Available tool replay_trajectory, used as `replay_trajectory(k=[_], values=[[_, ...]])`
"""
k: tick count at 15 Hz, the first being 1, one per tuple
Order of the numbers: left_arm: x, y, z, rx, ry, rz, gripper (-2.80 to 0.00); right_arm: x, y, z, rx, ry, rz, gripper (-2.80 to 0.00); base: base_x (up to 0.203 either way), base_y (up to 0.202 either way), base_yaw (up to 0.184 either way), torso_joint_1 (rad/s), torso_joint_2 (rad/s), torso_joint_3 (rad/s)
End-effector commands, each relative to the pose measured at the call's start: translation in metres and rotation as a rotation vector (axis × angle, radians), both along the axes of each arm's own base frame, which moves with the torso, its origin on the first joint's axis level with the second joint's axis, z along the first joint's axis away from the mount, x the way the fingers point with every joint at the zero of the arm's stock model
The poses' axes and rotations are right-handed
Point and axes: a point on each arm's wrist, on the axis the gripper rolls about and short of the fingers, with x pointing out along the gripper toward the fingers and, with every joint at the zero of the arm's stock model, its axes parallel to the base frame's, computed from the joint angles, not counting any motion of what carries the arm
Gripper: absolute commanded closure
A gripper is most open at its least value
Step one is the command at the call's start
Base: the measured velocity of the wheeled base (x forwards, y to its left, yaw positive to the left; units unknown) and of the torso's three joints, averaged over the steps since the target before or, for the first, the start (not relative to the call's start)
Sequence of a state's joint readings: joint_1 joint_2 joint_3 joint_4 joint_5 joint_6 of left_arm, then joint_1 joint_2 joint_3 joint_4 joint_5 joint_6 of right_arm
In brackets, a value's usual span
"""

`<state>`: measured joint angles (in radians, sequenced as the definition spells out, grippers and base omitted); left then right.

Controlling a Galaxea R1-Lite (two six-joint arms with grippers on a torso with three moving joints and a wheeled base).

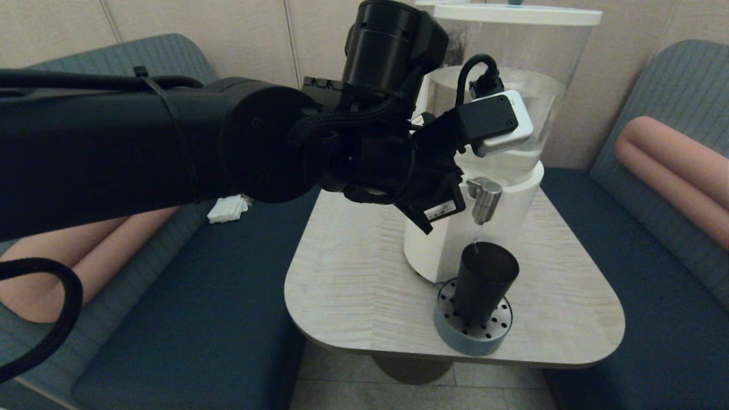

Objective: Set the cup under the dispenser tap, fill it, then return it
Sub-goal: Turn off the faucet

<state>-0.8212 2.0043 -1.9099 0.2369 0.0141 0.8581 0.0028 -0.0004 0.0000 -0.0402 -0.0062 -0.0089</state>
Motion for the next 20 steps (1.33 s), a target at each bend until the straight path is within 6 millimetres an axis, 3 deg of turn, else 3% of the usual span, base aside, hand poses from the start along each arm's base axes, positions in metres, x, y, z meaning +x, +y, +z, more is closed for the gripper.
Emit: replay_trajectory(k=[1, 20], values=[[-0.008, -0.001, 0.002, 0.000, -0.001, -0.017, 0.00, 0.001, 0.000, -0.004, 0.000, 0.013, 0.000, 0.00, 0.000, 0.000, 0.000, 0.000, 0.00, 0.000], [0.000, -0.012, -0.011, 0.005, 0.009, -0.022, 0.00, 0.001, 0.000, -0.004, 0.000, 0.014, 0.000, 0.00, 0.000, 0.000, 0.000, 0.000, 0.00, 0.000]])
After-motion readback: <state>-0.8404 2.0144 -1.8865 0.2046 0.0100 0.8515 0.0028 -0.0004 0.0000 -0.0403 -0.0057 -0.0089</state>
